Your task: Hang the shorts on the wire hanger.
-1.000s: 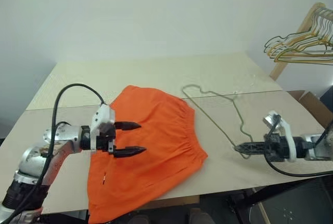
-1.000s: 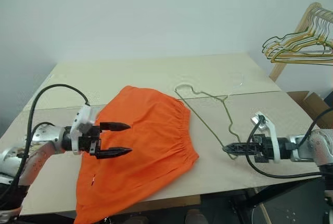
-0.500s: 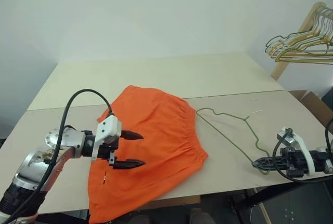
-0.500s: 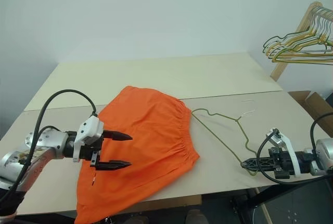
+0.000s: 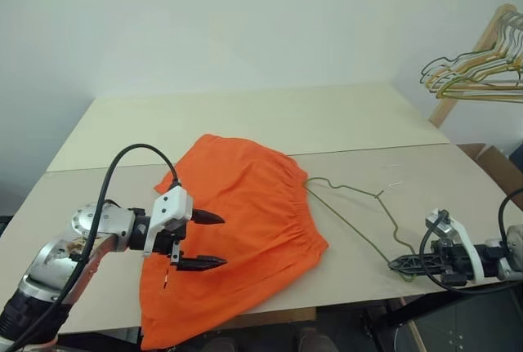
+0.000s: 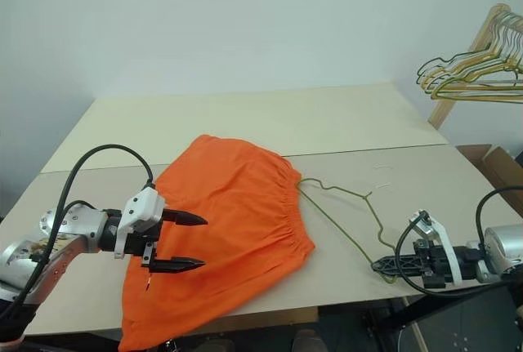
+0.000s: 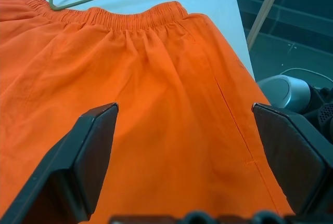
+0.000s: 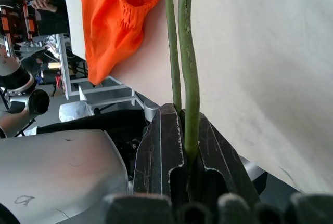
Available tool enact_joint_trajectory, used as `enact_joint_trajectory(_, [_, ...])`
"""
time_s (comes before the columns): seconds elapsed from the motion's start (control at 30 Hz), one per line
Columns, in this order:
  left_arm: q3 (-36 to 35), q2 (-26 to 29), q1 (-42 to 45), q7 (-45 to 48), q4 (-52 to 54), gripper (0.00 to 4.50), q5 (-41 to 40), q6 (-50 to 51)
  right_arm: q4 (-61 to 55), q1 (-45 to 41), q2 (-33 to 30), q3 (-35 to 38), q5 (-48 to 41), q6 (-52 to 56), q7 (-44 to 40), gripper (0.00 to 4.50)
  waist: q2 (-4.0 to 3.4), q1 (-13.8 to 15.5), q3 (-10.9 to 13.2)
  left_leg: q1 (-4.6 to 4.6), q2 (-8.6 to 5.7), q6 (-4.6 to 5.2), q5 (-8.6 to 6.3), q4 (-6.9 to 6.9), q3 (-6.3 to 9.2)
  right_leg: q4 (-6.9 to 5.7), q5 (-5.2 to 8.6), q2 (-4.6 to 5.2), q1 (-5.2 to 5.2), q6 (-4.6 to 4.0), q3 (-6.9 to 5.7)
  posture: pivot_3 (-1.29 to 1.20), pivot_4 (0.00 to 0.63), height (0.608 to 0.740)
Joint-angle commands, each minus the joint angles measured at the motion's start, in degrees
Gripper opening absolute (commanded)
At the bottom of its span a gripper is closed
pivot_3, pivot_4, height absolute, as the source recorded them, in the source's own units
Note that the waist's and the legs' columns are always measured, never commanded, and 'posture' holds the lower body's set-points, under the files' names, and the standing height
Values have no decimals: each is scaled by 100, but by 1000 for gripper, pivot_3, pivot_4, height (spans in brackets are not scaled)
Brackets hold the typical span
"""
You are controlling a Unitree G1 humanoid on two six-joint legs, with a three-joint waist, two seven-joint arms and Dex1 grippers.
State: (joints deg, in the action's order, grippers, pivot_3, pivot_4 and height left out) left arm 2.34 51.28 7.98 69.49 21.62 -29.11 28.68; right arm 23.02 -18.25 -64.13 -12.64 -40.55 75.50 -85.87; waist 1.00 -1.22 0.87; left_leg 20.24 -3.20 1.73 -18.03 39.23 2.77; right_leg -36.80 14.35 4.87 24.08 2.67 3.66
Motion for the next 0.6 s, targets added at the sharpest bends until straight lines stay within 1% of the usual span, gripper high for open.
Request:
enact_joint_trajectory(0.03, [-2, -23, 34, -27, 89, 4472, 53, -129, -33, 29, 2, 294, -48, -58, -36, 0, 0, 21, 0, 0, 0, 0, 0, 1, 0, 0, 0, 0, 0, 0, 0, -43, 0, 740])
enact_joint_trajectory(0.2, [31, -45, 72, -27, 162, 4472, 27, -129, 286, -143, 110, 600, 2, -72, 146, 0, -1, 32, -1, -1, 0, 0, 0, 6, -1, -2, -1, 0, -3, 1, 0, -44, 0, 740])
enact_joint_trajectory(0.3, [45, -64, 76, -32, 180, 4472, 21, -122, 374, -169, 180, 574, 76, -78, 183, 0, -2, 28, -2, -1, 0, 0, 0, 7, -1, -2, -1, -1, -3, 1, 0, -41, 0, 740])
enact_joint_trajectory(0.6, [19, -58, -2, -44, 195, 4472, 57, -147, -133, 110, 303, 584, -9, -5, 102, 0, -3, 37, -3, 1, -1, 3, -2, 11, -2, -4, -2, 0, -3, 3, 0, -31, 0, 740])
